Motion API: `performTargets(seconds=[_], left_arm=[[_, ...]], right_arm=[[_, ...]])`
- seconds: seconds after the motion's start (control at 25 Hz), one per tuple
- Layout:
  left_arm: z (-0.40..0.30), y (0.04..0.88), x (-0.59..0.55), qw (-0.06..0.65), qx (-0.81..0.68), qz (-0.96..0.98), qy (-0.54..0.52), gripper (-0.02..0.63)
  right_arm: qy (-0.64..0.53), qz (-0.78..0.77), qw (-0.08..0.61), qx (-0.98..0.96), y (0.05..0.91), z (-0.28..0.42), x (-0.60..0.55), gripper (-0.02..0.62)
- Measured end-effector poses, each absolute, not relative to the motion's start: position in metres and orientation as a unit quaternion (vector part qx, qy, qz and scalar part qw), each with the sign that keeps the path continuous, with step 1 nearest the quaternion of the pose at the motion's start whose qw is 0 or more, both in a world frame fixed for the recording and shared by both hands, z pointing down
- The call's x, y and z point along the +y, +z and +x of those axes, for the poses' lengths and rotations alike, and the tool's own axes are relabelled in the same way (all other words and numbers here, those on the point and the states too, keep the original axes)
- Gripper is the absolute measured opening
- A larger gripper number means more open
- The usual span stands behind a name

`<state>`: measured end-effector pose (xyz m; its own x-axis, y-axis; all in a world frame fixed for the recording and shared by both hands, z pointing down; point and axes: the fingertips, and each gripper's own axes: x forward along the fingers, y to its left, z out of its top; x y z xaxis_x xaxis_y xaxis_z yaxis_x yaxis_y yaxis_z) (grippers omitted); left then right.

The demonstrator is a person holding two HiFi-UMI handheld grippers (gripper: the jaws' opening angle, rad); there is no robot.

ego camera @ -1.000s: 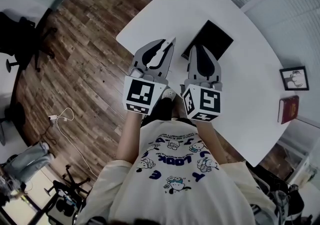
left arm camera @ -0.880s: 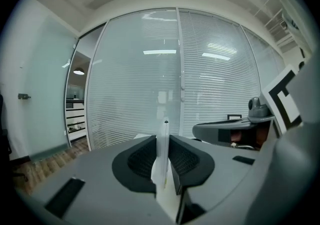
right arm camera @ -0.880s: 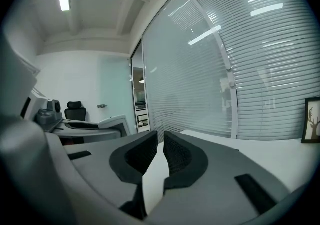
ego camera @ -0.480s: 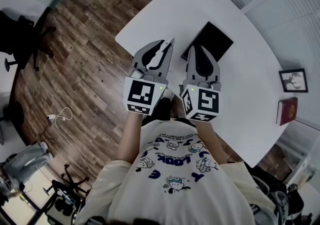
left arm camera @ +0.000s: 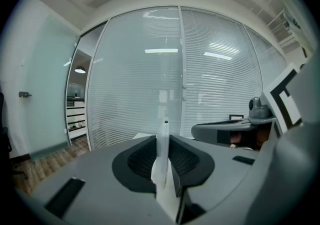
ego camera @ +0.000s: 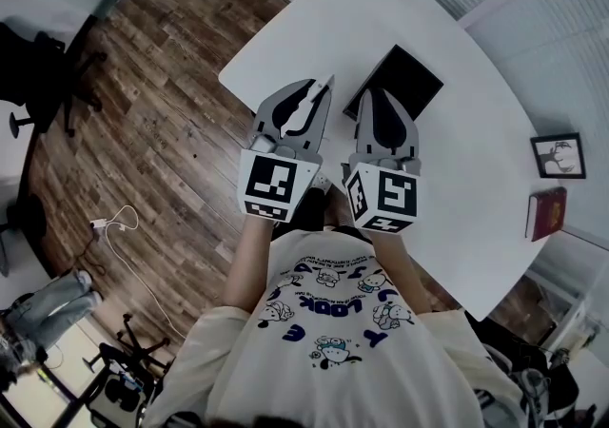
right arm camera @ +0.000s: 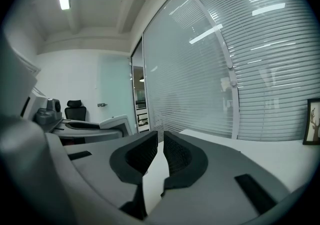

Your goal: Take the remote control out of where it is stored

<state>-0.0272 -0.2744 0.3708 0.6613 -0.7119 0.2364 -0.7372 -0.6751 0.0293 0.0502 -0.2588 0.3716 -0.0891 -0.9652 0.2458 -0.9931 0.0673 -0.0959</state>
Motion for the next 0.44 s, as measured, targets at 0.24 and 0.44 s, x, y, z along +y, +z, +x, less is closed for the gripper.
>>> performTargets(seconds=[0.24,0.44], left_arm=[[-0.0289,0.3706,-0.2766,0.06,-0.396,0.91,0.102,0.078],[-0.0339,0.372,-0.2804,0.06,-0.397,0.91,0.102,0.078]], right_arm=[[0.12,0.674,0.059,-0.727,0.3727,0.0479,-0.2602,0.057],[0.12,0.674,0.061,-0.727,0.3741,0.0439,-0.2626,0.057]])
